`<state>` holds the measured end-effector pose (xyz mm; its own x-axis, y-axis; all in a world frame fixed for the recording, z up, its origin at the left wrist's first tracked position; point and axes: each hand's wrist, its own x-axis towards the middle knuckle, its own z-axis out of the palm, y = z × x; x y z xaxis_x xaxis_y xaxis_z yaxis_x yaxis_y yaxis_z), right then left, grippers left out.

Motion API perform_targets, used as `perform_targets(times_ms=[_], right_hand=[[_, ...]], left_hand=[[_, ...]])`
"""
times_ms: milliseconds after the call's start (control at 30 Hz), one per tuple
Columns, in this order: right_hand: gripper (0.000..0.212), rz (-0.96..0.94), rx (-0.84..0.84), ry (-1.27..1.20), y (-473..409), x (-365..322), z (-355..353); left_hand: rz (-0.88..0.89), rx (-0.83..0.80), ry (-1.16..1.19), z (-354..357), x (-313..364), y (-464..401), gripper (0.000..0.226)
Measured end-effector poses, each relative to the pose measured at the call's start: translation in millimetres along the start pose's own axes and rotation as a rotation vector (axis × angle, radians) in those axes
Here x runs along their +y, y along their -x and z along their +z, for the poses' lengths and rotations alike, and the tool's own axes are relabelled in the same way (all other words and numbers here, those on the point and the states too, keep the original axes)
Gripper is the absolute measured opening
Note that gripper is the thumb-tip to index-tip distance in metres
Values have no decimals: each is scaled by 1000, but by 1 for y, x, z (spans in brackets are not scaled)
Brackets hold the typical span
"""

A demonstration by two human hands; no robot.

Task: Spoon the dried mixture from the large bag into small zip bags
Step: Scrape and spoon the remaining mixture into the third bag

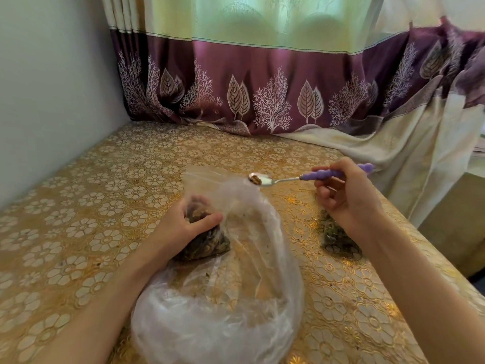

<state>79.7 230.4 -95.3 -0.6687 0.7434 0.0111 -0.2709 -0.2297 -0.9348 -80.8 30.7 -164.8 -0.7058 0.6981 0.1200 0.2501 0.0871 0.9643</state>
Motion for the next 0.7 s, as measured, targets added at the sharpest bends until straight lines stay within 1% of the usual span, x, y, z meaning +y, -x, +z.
perform_targets(times_ms=[167,333,433,500,600,667,700], right_hand=[[19,-130,-97,14,-2,-14,27],[21,-179,-300,156,4,-7,45],[22,-205,-333,186,7,-3,43],[21,-229,-282,137,8,-3,38],[25,-255,-86,85,7,-3,25],[31,-270,35,119,8,2,13],[34,-276,70,152,9,6,8]], left_hand=[[-6,-17,-33,-1,0,0,52],[6,-17,-39,-2,0,0,52],[20,-5,-27,-2,-1,-1,50],[18,0,-20,-2,-2,-1,49],[13,-4,22,-1,-2,-1,47],[19,7,38,0,-1,0,44],[19,12,42,0,-1,0,44]])
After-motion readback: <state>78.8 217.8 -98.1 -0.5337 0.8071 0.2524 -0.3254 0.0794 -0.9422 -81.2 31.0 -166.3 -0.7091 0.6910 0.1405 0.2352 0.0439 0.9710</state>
